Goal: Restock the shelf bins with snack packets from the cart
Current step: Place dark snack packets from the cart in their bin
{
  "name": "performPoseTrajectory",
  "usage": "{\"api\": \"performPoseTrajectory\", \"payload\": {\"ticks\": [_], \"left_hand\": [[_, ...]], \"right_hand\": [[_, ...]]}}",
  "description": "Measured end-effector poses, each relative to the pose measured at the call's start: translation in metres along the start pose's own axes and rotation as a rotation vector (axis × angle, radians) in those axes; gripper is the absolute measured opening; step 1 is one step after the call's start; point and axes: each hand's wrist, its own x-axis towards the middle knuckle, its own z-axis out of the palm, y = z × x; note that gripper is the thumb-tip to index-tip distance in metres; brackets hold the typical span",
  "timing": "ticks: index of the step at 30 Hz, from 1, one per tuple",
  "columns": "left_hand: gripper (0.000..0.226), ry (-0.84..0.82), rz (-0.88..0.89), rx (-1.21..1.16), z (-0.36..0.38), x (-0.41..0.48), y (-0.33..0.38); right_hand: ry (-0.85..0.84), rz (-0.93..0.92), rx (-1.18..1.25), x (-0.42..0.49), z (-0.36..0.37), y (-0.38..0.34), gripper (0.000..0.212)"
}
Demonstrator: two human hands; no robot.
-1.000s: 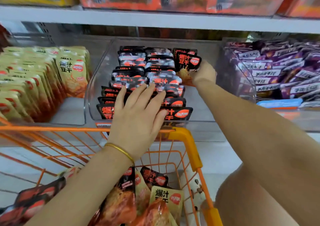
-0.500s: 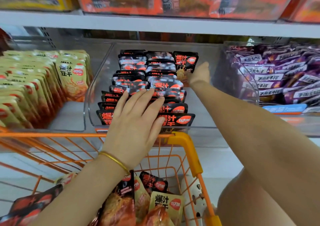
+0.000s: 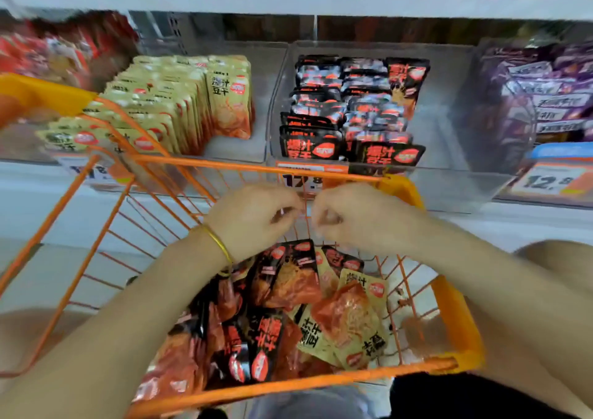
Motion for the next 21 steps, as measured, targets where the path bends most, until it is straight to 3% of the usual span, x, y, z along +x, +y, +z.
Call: {"api": "performPoseTrajectory", "payload": {"ticks": [2,5,8,11,14,17,19,21], "left_hand": [[0.020,-0.097,-0.078,-0.033,0.011,-0.005,-0.003],[0.021,-0.198,-0.156,-0.043,0.019,-0.008,-0.004],[0.021,-0.191,-0.172,-0.061,0.019,-0.008,-0.006],[0.021,-0.186,-0.165,-0.067,0.021,-0.007,-0.008],[0.020,-0.187,-0.174,-0.099,0.023,-0.006,-0.008],[0.019,-0.161,-0.182,-0.173,0.025,-0.006,-0.005],[0.019,-0.136,-0.217,-0.276,0.023,-0.006,-0.002],[0.027,-0.115,-0.276,-0.418,0.020,-0.005,0.000]], "right_hand": [[-0.197,0.055,-0.210,0.009,0.037,0.001,0.021],[-0.374,0.138,-0.314,0.011,0.064,0.007,0.015],[-0.473,0.145,-0.299,0.008,0.063,0.010,0.022],[-0.597,0.127,-0.441,0.003,0.068,0.010,0.018],[-0.602,0.122,-0.433,0.002,0.070,0.013,0.009],[-0.606,0.113,-0.206,0.002,0.051,0.019,0.011],[-0.524,0.096,-0.024,-0.002,0.033,0.021,0.013],[-0.328,0.152,0.157,-0.010,0.015,0.023,0.014]]}}
